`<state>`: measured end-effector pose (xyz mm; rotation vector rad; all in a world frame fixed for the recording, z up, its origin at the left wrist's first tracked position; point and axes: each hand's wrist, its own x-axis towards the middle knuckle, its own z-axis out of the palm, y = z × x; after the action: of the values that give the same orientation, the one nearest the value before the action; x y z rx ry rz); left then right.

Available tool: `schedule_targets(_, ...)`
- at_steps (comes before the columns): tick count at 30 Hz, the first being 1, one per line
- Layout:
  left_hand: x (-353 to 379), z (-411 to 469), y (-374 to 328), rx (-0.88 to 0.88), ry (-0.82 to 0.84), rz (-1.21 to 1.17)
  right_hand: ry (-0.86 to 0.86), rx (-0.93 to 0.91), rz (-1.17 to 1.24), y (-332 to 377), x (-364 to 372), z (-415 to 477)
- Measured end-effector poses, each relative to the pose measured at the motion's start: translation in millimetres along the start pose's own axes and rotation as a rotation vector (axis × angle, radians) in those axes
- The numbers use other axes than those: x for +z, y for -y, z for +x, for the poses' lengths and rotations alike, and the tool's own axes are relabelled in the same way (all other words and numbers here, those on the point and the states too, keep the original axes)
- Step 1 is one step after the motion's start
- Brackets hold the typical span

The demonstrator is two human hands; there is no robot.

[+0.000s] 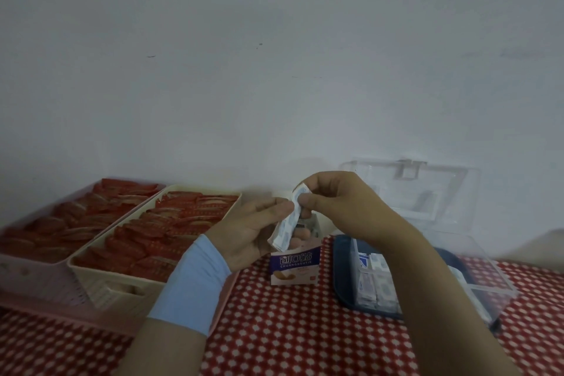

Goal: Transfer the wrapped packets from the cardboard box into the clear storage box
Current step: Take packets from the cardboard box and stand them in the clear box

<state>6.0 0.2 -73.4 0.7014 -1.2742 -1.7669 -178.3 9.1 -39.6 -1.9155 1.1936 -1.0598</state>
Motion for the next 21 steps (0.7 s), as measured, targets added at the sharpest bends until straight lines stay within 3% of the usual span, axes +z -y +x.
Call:
schedule_targets(5, 1, -6, -4, -0.027, 0.048, 0.096, -0.074, -0.002, -0.006, -2, -3, 0)
schedule_targets(14, 29, -4, -2, -0.069, 0.078, 0.195, 0.078, 0.065, -0.103, 9, -49, -22)
schedule_targets(21, 82, 13, 12, -0.054, 0.04, 0.237, 0.042, 0.162, -0.171, 9, -97, -45)
